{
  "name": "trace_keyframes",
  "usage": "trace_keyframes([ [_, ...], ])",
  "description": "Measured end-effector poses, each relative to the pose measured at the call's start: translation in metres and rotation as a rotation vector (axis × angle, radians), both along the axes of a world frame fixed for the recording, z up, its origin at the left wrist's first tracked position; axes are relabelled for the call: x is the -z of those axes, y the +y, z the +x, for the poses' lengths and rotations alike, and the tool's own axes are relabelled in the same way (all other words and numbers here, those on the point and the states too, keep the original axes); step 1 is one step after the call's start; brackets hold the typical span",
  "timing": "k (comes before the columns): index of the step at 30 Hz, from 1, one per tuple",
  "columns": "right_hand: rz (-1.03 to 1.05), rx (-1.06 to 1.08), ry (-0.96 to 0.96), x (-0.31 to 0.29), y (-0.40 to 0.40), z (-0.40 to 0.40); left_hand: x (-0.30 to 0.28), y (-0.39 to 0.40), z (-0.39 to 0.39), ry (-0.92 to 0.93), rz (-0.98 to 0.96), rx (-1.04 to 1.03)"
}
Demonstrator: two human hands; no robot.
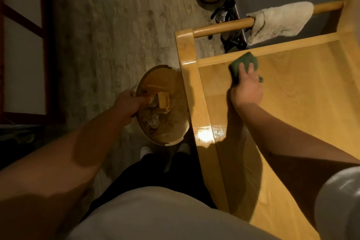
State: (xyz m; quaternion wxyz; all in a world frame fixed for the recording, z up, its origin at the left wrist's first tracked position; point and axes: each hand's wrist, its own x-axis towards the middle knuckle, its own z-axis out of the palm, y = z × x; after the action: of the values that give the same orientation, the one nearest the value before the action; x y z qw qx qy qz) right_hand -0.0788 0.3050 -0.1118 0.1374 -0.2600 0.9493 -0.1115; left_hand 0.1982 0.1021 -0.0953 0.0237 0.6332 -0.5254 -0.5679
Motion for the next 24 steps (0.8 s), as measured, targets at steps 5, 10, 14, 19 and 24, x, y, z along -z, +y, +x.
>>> trace_keyframes([
  [5,-0.027,-0.182,-0.044,-0.006,-0.026,0.062,-0.001,-0.004,0.000,0.020,0.047,0.015],
  [10,-0.055,-0.314,-0.124,-0.007,-0.042,0.109,-0.001,-0.006,0.004,0.048,0.115,0.033],
  [14,-0.234,-0.348,-0.277,-0.020,-0.062,0.140,0.001,-0.008,0.013,0.059,0.174,0.095],
  [19,-0.495,0.061,-0.617,-0.032,-0.067,0.199,0.031,-0.012,0.037,0.036,0.266,0.073],
  [24,-0.573,0.573,-0.822,-0.034,-0.042,0.256,0.063,-0.022,0.065,0.016,0.381,0.047],
])
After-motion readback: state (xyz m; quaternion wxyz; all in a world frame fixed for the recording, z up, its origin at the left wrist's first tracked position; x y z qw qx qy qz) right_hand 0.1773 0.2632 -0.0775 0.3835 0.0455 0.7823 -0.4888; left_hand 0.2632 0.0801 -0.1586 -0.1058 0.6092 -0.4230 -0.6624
